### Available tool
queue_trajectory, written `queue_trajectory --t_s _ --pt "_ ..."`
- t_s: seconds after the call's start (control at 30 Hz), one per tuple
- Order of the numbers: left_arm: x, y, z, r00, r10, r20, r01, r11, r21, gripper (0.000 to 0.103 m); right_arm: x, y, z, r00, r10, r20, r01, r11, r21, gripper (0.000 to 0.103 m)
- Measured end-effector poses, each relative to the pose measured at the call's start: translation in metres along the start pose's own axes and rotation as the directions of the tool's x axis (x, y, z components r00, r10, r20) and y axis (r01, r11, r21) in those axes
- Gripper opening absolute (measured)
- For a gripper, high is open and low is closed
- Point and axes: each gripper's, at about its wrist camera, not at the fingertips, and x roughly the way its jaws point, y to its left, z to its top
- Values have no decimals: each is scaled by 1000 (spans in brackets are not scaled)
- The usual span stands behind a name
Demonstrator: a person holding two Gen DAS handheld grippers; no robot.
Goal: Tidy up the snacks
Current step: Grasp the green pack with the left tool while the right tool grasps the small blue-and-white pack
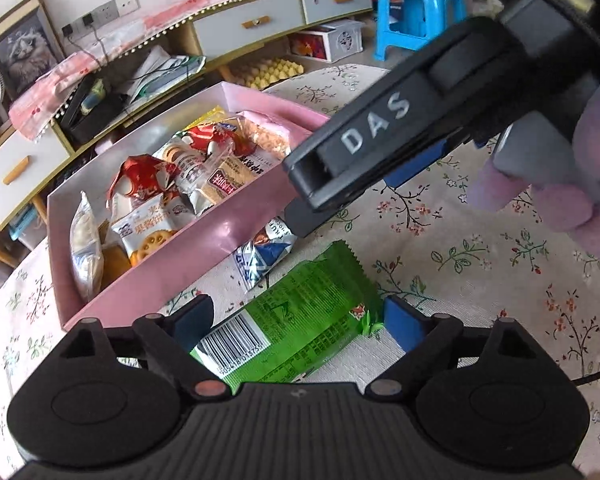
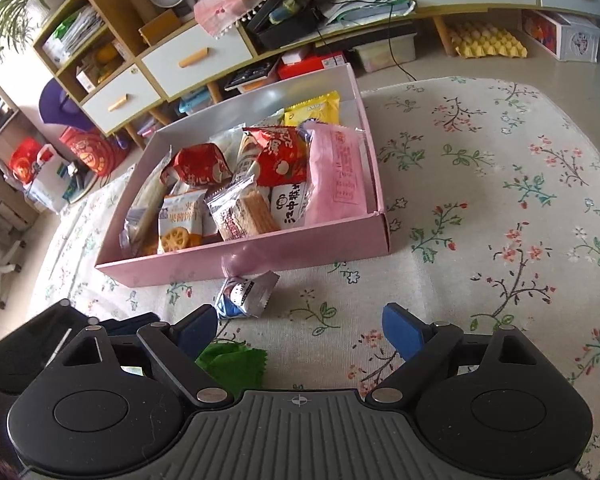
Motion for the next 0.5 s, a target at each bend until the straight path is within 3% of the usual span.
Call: queue_trajectory --t_s 0.33,0.5 --pt "-14 -5 -12 998 59 -21 -59 998 12 82 8 11 -3 996 73 57 -71 997 -22 88" --pt "-22 1 -22 997 70 -37 -71 997 -35 81 20 12 -5 993 103 58 -104 994 16 65"
